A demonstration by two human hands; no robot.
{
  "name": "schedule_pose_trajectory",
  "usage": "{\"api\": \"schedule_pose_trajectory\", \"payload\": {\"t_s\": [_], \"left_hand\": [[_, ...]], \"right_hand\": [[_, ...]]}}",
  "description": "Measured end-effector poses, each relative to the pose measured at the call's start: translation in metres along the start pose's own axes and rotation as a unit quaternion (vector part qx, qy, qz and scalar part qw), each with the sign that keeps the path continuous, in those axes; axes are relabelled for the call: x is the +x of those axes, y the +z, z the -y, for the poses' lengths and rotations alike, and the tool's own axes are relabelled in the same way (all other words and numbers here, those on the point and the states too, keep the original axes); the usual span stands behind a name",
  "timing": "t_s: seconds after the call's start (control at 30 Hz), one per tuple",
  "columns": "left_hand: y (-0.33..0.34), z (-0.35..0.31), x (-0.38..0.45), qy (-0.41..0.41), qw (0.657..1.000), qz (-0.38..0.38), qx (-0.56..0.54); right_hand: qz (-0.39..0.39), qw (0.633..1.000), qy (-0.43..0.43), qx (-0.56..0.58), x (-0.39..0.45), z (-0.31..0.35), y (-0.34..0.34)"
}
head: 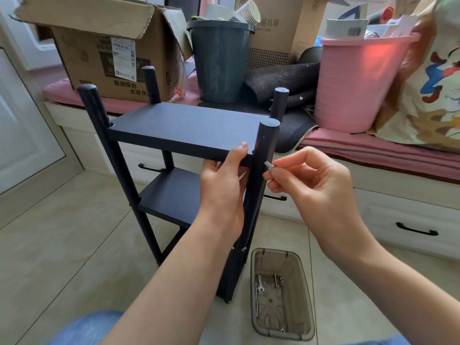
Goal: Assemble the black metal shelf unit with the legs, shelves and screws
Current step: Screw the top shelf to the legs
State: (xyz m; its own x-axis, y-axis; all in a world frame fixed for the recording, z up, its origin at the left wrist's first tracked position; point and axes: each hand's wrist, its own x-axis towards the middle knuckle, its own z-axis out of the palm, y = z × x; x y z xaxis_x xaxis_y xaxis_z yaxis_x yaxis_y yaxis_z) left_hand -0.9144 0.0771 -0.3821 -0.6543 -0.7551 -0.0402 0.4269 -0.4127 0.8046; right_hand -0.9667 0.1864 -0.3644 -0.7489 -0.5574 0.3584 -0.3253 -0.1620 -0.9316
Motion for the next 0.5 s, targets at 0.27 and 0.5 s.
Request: {"api": "schedule_pose_trajectory", "payload": {"t_s": [0.27,0.5], "left_hand": [[-0.0014,0.0,0.0,-0.001,1.0,0.003,-0.001],[0.0004,-0.0032,-0.0011,-0.012,1.0,0.003,-0.021]], "right_hand": [[0.008,0.999,-0.026,-0.026,0.0001,0.0003,0.0021],[0.022,0.999,-0.028,-0.021,0.0025,-0.0021,-0.0012]]}}
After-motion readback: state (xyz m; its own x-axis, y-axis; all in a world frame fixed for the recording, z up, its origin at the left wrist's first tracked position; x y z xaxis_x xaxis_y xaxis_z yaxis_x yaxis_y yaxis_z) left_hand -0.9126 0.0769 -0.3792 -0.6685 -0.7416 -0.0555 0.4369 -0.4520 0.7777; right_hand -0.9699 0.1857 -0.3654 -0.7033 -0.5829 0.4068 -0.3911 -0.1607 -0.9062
